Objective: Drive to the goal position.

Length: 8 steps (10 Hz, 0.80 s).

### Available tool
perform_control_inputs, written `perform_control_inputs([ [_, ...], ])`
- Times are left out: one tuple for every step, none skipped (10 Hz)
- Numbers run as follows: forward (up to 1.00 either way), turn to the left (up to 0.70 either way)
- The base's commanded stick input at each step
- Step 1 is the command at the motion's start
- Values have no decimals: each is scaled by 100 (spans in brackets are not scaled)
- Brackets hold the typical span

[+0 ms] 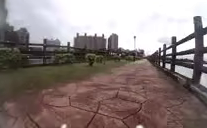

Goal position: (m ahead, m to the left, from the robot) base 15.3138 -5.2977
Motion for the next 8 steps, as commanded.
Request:
perform_control_inputs([
  [85,1],
  [85,1],
  [85,1],
  [85,1],
  [85,1],
  [85,1],
  [85,1],
  [85,1],
])
